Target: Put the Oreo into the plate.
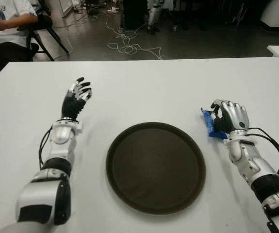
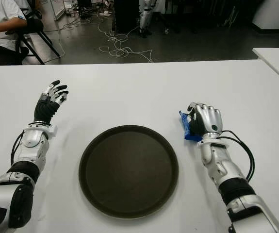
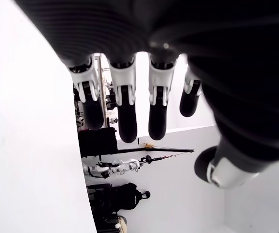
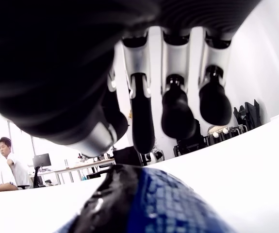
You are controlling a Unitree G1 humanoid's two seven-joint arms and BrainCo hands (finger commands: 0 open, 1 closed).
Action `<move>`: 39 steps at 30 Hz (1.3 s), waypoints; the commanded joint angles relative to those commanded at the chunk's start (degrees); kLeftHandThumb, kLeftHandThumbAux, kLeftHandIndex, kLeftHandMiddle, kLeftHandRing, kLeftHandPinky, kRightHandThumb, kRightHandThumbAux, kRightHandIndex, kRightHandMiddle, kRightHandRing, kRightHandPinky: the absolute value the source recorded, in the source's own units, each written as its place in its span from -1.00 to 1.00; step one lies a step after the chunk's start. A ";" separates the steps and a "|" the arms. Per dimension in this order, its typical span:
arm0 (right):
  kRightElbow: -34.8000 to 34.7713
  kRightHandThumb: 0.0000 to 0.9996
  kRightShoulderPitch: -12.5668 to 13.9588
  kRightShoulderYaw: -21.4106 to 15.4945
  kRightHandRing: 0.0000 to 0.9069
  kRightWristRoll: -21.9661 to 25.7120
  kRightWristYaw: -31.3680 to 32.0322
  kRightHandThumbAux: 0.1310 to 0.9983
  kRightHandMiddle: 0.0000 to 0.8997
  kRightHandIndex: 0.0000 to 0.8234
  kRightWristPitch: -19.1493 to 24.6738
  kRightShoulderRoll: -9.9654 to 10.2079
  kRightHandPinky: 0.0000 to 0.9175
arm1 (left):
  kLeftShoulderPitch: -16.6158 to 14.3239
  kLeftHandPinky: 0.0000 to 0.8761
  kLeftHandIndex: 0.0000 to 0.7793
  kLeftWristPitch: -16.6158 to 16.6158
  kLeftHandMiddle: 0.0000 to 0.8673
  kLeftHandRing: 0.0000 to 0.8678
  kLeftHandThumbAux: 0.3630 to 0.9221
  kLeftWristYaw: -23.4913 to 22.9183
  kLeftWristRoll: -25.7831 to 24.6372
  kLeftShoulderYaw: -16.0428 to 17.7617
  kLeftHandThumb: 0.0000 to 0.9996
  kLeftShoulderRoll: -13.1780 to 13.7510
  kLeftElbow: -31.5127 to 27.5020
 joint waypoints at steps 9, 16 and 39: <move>-1.29 0.37 0.53 -0.05 0.53 -0.14 -0.97 0.38 0.52 0.04 -0.57 0.12 0.51 | 0.15 -0.54 -0.69 -0.30 -0.51 -0.56 -0.03 -0.59 -0.33 0.20 -0.33 0.02 -0.09; -0.27 -0.69 0.30 0.13 -0.46 -0.57 -2.00 0.30 -0.49 -0.63 1.80 0.92 -0.49 | 0.15 -0.59 -0.71 -0.21 -0.53 -0.57 -0.07 -0.23 -0.53 0.49 -0.38 -0.07 0.12; -6.28 -0.96 -0.09 3.37 -1.00 -3.20 13.55 -0.24 -1.00 -1.00 17.10 0.66 -1.00 | -0.22 -0.54 -0.70 -0.54 -0.50 -0.53 -0.11 0.19 0.56 -0.11 -0.36 0.35 0.71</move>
